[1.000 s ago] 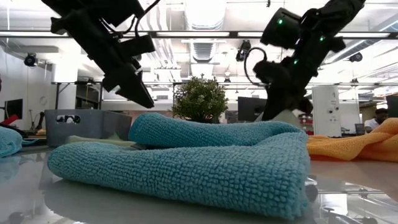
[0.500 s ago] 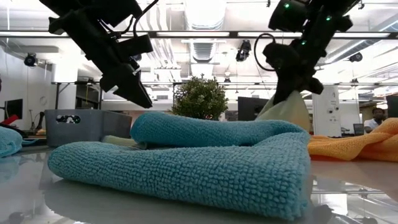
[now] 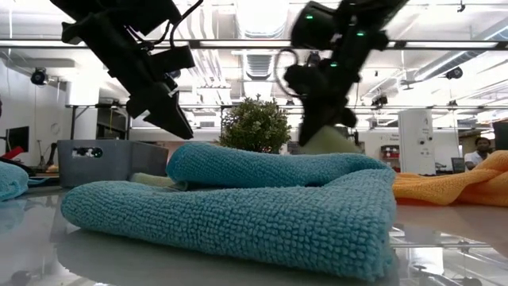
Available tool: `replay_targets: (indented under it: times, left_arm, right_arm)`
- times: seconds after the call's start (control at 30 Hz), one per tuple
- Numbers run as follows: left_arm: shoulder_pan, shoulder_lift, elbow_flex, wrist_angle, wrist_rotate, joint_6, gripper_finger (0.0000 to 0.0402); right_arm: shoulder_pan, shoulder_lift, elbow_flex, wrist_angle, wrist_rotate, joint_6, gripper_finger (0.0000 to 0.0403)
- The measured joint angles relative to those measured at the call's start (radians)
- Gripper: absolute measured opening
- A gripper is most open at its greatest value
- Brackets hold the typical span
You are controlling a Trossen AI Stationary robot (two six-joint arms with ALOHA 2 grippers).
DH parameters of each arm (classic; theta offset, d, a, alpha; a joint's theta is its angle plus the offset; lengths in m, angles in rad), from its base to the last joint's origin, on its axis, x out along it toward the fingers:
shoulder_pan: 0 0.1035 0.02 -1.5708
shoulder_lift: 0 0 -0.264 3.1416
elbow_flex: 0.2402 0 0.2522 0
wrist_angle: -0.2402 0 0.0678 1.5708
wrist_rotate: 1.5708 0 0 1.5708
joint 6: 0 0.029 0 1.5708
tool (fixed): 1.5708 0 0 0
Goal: Fold microfiber towels
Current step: Fold the left green microfiber cloth
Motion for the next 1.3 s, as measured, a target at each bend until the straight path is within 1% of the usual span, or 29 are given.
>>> replay_targets:
  times: [0.2, 0.3, 0.4, 0.5, 0.6, 0.7, 0.83, 0.9, 1.07, 1.3]
  left_arm:
    - [0.0, -0.019, 0.006, 0.001, 0.0, 0.026, 0.0137]
    - [0.0, -0.037, 0.002, 0.0, 0.0, 0.024, 0.0137]
    - [-0.001, -0.051, 0.001, -0.009, 0.001, 0.018, 0.0137]
    - [-0.002, -0.055, 0.001, -0.031, 0.005, -0.006, 0.0137]
    - [-0.002, -0.048, 0.0, -0.036, 0.024, -0.031, 0.0137]
    - [-0.002, -0.025, -0.005, -0.037, 0.036, -0.046, 0.0137]
    - [-0.003, 0.029, -0.005, -0.013, 0.048, -0.088, 0.0137]
    - [-0.003, 0.066, -0.005, 0.004, 0.076, -0.089, 0.0137]
    - [-0.008, 0.163, 0.007, 0.071, 0.126, -0.089, 0.0137]
    - [-0.012, 0.269, 0.025, 0.056, 0.257, -0.144, 0.0137]
  right_arm:
    - [0.036, 0.178, 0.176, -0.006, -0.002, -0.076, 0.0009]
    - [0.049, 0.245, 0.249, -0.049, -0.002, -0.115, 0.0009]
    - [0.052, 0.275, 0.297, -0.13, -0.001, -0.139, 0.0009]
    - [0.052, 0.267, 0.311, -0.237, 0.003, -0.142, 0.0009]
    - [0.058, 0.225, 0.293, -0.335, 0.023, -0.117, 0.0009]
    - [0.066, 0.169, 0.265, -0.443, 0.064, -0.074, 0.0009]
    - [0.073, 0.099, 0.214, -0.554, 0.193, 0.011, 0.0009]
    - [0.074, 0.07, 0.181, -0.564, 0.218, 0.052, 0.0009]
    - [0.075, 0.03, 0.106, -0.544, 0.22, 0.094, 0.0018]
    - [0.075, 0.018, 0.045, -0.528, 0.227, 0.102, 0.0071]
